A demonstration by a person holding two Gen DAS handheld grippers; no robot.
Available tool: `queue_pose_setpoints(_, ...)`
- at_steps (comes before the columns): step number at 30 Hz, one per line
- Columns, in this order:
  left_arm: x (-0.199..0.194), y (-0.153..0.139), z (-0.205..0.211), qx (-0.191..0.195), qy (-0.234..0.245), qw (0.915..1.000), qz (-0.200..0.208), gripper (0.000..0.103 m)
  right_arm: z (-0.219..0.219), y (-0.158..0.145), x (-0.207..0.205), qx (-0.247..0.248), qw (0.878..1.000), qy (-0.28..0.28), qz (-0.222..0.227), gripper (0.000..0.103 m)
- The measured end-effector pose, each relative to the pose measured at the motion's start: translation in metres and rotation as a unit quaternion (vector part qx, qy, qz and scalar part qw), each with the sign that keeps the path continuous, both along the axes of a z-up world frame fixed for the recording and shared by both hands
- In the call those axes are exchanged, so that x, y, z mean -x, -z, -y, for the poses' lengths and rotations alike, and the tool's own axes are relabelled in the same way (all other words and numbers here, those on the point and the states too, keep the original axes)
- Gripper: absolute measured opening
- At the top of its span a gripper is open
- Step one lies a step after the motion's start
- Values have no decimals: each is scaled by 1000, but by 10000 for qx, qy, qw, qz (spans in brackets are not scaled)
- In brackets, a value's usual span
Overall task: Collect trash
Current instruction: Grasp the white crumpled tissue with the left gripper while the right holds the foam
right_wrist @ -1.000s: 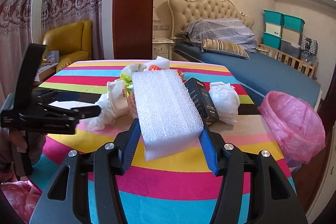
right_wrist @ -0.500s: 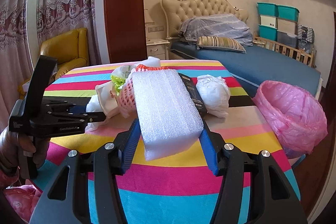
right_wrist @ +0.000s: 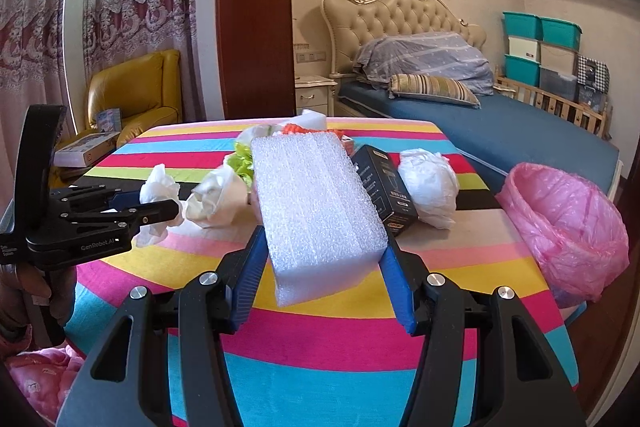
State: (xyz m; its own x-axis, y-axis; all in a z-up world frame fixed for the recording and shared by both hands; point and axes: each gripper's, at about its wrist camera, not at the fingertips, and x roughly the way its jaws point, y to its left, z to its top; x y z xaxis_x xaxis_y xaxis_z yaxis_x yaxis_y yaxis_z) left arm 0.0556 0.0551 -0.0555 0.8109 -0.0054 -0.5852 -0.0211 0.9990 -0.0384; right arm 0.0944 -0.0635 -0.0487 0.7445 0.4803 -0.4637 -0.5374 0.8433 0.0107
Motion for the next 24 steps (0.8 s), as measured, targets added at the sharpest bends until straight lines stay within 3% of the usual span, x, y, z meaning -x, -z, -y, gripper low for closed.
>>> queue_pose_setpoints(10,19,-23,0,26,-22,9987,507,36,-2,-3,4,24,10000,-45,68,53)
queue_pose_setpoints(24,22,-35,26,1,275,9960,853,36,8,-7,4,-104,9998,129,143,53)
